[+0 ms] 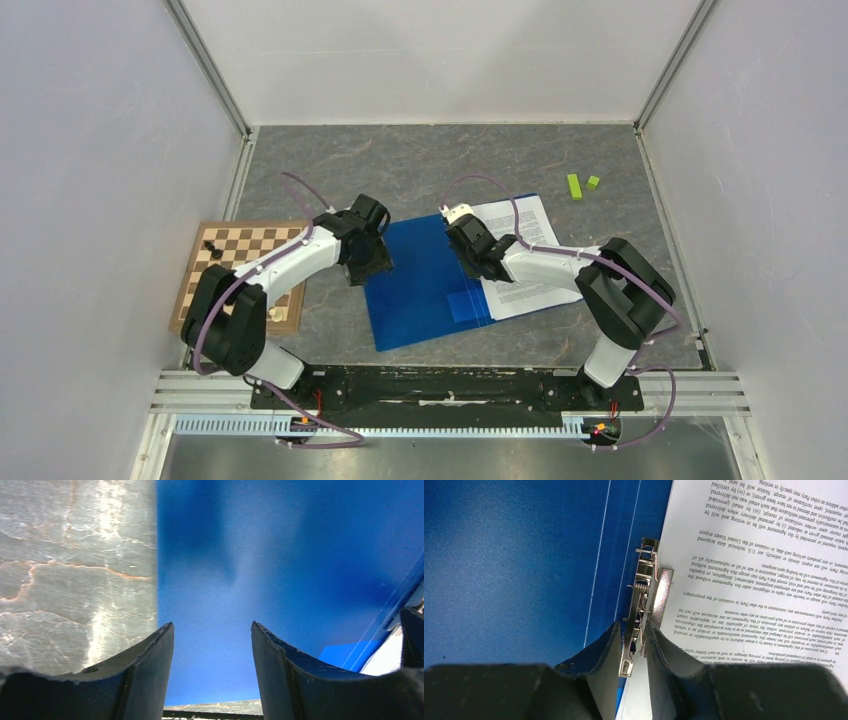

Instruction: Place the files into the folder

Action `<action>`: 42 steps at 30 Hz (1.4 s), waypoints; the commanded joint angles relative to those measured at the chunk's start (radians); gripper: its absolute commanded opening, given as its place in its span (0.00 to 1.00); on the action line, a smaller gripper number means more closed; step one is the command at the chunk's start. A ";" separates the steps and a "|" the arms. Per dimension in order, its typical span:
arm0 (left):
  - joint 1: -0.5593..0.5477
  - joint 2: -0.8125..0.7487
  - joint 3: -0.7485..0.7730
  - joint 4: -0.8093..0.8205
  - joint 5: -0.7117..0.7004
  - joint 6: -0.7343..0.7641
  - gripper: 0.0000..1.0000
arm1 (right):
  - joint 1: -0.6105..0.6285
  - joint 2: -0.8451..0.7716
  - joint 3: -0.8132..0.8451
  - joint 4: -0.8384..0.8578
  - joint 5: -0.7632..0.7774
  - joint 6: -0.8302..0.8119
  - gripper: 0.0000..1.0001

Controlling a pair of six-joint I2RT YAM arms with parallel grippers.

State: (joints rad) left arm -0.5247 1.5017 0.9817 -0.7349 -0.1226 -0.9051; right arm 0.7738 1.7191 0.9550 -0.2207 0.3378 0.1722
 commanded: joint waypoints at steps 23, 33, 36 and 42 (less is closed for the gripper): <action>0.151 -0.241 -0.279 0.195 0.160 0.128 0.80 | -0.136 -0.049 -0.023 0.070 -0.273 0.065 0.00; 0.178 -0.292 -0.322 0.340 0.308 0.121 0.80 | -0.184 -0.096 -0.021 0.076 -0.372 0.088 0.00; 0.178 -0.290 -0.322 0.377 0.345 0.112 0.81 | -0.191 -0.106 -0.021 0.077 -0.386 0.092 0.00; 0.178 -0.314 -0.306 0.414 0.374 0.078 0.81 | -0.204 -0.121 -0.025 0.084 -0.418 0.102 0.00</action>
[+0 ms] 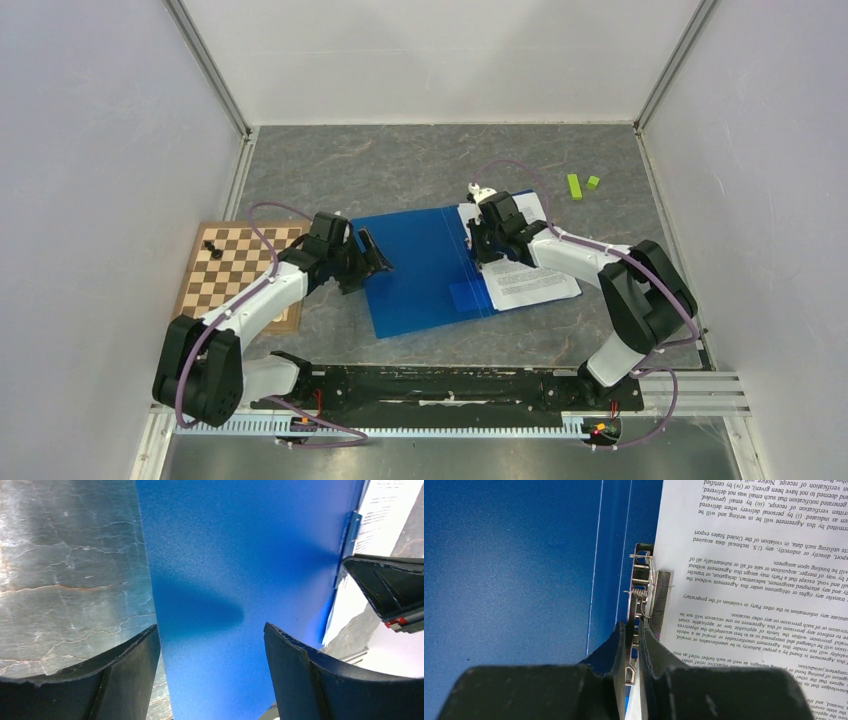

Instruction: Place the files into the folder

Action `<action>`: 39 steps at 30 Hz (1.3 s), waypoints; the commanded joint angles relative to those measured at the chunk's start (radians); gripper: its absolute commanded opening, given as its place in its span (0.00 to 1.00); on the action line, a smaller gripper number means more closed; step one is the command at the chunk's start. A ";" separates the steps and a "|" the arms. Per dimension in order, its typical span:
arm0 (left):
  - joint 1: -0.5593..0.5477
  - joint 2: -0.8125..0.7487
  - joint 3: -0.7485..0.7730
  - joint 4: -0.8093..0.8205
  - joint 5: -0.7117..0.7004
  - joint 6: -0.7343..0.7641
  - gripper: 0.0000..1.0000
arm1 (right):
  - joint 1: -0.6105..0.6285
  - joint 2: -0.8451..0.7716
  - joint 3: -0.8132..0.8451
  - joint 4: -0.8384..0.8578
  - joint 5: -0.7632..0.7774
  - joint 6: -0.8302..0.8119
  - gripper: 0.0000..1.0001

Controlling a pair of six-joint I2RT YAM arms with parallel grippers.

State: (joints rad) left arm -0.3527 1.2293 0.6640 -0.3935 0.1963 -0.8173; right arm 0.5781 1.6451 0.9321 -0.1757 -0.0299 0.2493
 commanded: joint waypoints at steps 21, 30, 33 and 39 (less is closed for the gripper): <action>0.001 -0.097 0.209 0.220 0.231 -0.112 0.83 | 0.047 0.045 -0.121 0.360 -0.171 0.310 0.00; -0.021 -0.054 0.314 0.225 0.232 -0.120 0.83 | 0.122 0.157 -0.047 0.420 -0.142 0.403 0.00; -0.036 -0.042 0.321 0.231 0.217 -0.123 0.83 | 0.133 0.182 -0.020 0.427 -0.138 0.415 0.03; -0.076 -0.010 0.356 0.257 0.195 -0.126 0.83 | 0.136 0.168 0.004 0.409 -0.119 0.415 0.22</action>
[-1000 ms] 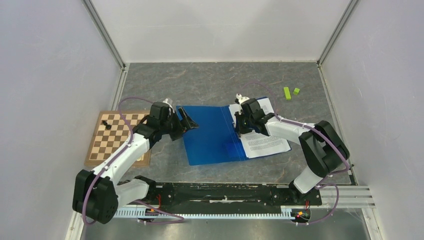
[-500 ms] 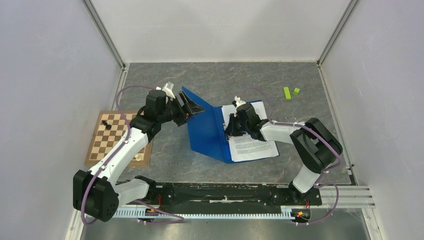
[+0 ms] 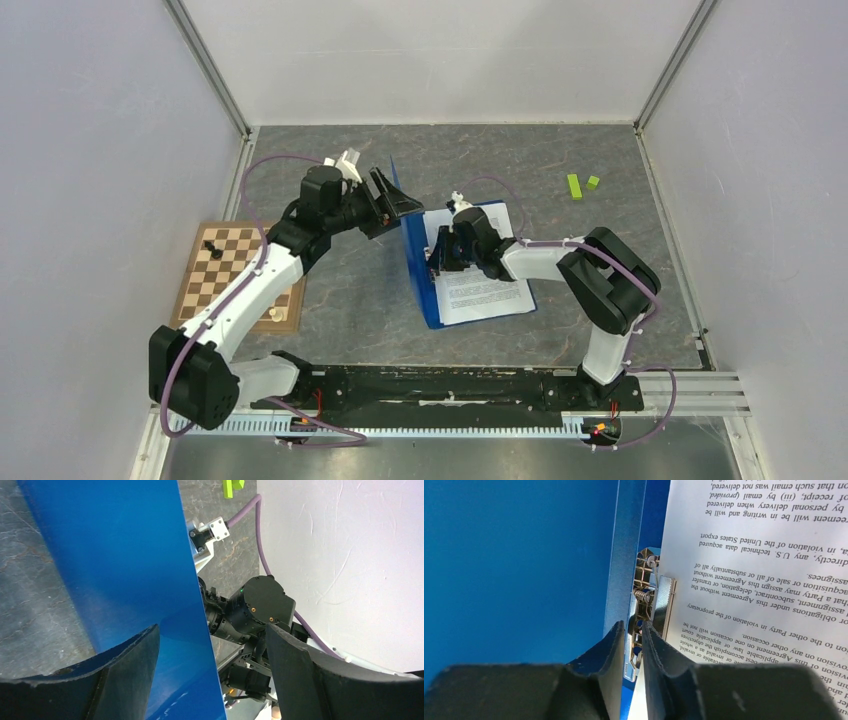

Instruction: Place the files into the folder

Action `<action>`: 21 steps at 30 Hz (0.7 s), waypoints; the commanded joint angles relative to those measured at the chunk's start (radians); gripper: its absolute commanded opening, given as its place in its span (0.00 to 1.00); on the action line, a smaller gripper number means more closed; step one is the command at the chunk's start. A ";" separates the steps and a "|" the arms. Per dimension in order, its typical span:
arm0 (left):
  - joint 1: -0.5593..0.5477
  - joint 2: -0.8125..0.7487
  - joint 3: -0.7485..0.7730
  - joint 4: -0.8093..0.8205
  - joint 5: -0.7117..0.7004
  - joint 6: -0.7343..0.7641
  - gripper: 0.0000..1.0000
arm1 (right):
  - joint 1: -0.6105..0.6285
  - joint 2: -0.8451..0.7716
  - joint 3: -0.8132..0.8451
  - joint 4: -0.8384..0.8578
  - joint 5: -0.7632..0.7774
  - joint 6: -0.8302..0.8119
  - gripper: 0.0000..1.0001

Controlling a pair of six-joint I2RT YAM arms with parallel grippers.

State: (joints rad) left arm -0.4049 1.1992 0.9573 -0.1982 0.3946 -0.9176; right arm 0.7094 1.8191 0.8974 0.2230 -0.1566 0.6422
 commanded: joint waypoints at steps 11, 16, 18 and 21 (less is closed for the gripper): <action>-0.067 0.108 0.153 0.093 0.011 -0.024 0.84 | -0.096 -0.257 -0.045 -0.057 0.059 -0.020 0.56; -0.117 0.187 0.195 0.165 0.022 -0.019 0.84 | -0.205 -0.500 -0.151 -0.148 0.170 -0.095 0.87; -0.143 0.225 0.213 0.193 0.024 -0.014 0.84 | -0.239 -0.610 -0.181 -0.206 0.253 -0.137 0.95; -0.194 0.302 0.250 0.275 0.038 -0.012 0.84 | -0.281 -0.758 -0.194 -0.310 0.352 -0.187 0.98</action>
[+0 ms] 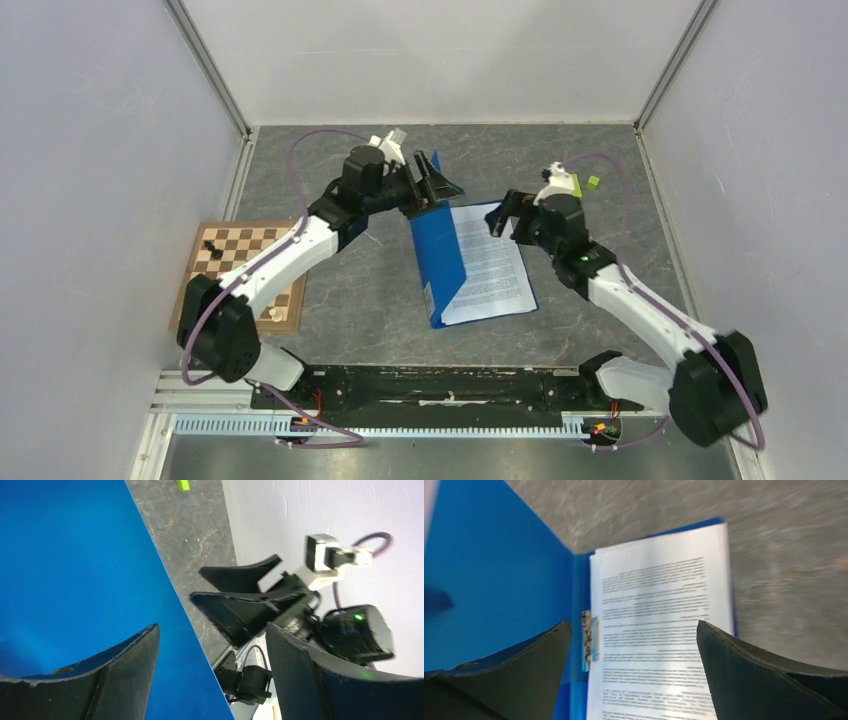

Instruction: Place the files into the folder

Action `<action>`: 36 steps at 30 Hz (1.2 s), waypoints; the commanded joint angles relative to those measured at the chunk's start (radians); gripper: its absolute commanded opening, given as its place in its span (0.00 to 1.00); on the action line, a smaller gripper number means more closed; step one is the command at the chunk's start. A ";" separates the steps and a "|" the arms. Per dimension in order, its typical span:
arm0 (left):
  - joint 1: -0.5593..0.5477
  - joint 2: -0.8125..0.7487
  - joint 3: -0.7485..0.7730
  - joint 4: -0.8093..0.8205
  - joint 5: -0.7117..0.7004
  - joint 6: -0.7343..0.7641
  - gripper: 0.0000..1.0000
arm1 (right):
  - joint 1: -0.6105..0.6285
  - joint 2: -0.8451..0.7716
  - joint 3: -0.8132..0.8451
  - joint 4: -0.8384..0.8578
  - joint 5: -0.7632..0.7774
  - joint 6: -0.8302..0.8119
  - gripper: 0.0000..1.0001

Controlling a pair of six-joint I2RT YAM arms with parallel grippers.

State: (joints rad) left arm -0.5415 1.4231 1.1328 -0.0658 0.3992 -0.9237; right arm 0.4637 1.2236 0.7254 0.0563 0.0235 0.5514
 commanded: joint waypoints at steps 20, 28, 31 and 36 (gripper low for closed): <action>-0.216 0.593 0.117 0.185 -0.089 0.045 0.84 | -0.056 -0.404 -0.018 -0.346 0.334 -0.204 0.98; -0.218 0.608 0.089 -0.078 -0.186 0.151 0.84 | -0.056 -0.345 -0.079 -0.286 0.265 -0.190 0.98; -0.216 0.604 0.084 -0.181 -0.229 0.189 0.84 | -0.057 -0.337 -0.099 -0.266 0.253 -0.184 0.98; -0.210 0.599 0.077 -0.341 -0.319 0.257 0.84 | -0.056 -0.324 -0.123 -0.245 0.222 -0.174 0.98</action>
State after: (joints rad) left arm -0.7597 1.9926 1.2495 -0.0921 0.2394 -0.8074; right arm 0.4084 0.8948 0.6182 -0.2596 0.2775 0.3668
